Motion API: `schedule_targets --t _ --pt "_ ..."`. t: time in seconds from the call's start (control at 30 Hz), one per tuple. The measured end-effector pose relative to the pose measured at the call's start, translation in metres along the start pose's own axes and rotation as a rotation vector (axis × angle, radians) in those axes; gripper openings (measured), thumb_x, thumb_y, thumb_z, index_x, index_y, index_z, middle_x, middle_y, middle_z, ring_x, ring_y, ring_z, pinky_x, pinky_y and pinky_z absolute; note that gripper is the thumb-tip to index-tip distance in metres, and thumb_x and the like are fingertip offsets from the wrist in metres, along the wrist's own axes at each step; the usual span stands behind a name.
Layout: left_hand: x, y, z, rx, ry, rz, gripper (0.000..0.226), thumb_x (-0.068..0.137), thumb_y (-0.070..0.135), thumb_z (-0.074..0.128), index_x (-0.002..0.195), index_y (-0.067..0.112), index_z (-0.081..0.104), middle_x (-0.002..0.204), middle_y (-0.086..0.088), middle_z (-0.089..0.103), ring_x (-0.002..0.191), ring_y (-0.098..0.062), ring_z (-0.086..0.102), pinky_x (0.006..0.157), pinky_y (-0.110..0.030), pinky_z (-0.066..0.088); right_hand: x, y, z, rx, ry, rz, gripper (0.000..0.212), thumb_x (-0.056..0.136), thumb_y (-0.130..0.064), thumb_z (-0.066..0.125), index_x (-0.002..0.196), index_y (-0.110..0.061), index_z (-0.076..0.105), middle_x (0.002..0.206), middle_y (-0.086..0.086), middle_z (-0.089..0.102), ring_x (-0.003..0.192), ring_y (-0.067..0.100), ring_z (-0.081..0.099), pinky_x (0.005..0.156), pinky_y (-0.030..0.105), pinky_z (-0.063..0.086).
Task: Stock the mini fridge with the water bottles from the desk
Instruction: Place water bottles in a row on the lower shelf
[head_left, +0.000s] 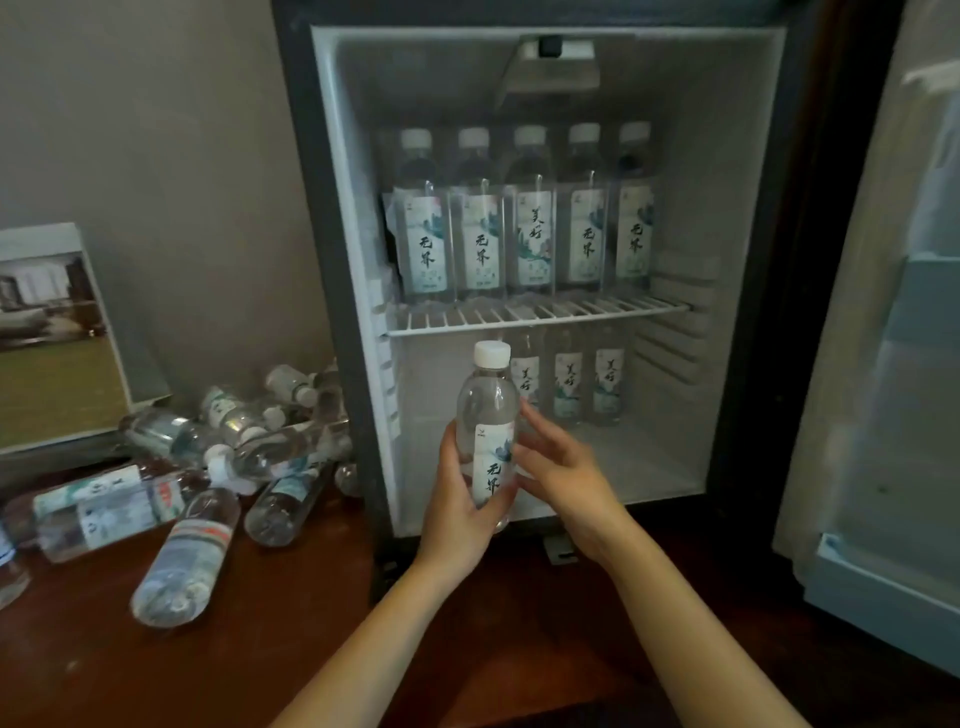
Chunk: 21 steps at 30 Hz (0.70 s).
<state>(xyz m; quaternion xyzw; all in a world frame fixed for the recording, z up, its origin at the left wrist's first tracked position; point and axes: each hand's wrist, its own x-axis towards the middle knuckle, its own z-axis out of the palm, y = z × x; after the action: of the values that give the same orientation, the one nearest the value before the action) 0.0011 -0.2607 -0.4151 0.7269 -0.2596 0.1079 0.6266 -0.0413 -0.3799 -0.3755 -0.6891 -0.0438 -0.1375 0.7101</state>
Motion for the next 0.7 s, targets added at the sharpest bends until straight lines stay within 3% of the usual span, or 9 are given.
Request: schedule_targets --t 0.07,0.13,0.3,0.37,0.43,0.57,0.7 --pt "0.016 -0.009 0.008 0.022 -0.008 0.002 0.080 0.079 0.024 0.072 0.142 0.032 0.022 0.121 0.006 0.056 0.106 -0.006 0.059 0.084 -0.028 0.052 0.012 0.004 -0.003 -0.032 0.069 0.004 0.052 0.094 -0.010 0.051 0.138 -0.033 0.037 0.119 -0.004 0.060 0.109 0.009 0.058 0.097 0.032 0.049" --pt "0.030 -0.018 0.014 0.042 -0.004 0.001 0.080 0.078 0.026 0.073 0.140 0.033 0.024 0.126 0.006 0.055 0.112 -0.012 0.057 0.089 -0.034 0.052 0.024 0.008 -0.006 -0.063 0.131 -0.012 0.048 0.093 -0.012 0.053 0.132 -0.039 0.042 0.116 -0.003 0.062 0.112 0.013 0.057 0.101 0.039 0.045" --pt "0.059 -0.031 0.021 0.008 0.008 0.015 0.077 0.078 0.014 0.073 0.129 0.045 0.025 0.118 0.016 0.057 0.104 0.003 0.059 0.083 -0.018 0.049 0.054 0.017 -0.011 -0.111 0.154 -0.081 0.044 0.092 -0.009 0.053 0.108 -0.050 0.050 0.098 -0.020 0.063 0.089 -0.006 0.061 0.083 0.018 0.051" --pt "0.070 -0.037 0.021 0.029 0.007 0.003 0.077 0.077 0.014 0.074 0.130 0.040 0.023 0.112 0.017 0.058 0.097 0.003 0.062 0.079 -0.018 0.050 0.063 0.019 -0.012 -0.138 0.147 -0.084 0.044 0.092 -0.007 0.052 0.119 -0.042 0.049 0.095 -0.021 0.061 0.083 -0.012 0.061 0.078 0.012 0.051" --pt "0.080 -0.041 0.019 0.064 0.000 -0.018 0.078 0.077 0.016 0.075 0.129 0.037 0.021 0.108 0.015 0.060 0.094 -0.002 0.064 0.078 -0.024 0.052 0.072 0.022 -0.012 -0.179 0.150 -0.073 0.046 0.092 -0.006 0.051 0.131 -0.031 0.046 0.097 -0.018 0.062 0.086 -0.007 0.061 0.083 0.017 0.051" --pt "0.094 -0.049 0.018 0.096 -0.009 -0.065 0.069 0.078 0.020 0.073 0.128 0.027 0.025 0.109 0.009 0.059 0.097 -0.012 0.063 0.082 -0.036 0.054 0.087 0.031 -0.012 -0.232 0.171 -0.047 0.046 0.091 -0.002 0.051 0.135 -0.018 0.048 0.115 0.002 0.066 0.099 0.007 0.062 0.093 0.027 0.050" --pt "0.112 -0.053 0.018 0.124 -0.011 -0.138 0.064 0.080 0.021 0.072 0.125 0.021 0.026 0.115 -0.001 0.058 0.099 -0.017 0.062 0.084 -0.037 0.053 0.098 0.033 -0.011 -0.279 0.145 -0.007 0.046 0.092 0.003 0.043 0.135 -0.012 0.046 0.132 0.006 0.055 0.116 0.011 0.052 0.096 0.019 0.041"
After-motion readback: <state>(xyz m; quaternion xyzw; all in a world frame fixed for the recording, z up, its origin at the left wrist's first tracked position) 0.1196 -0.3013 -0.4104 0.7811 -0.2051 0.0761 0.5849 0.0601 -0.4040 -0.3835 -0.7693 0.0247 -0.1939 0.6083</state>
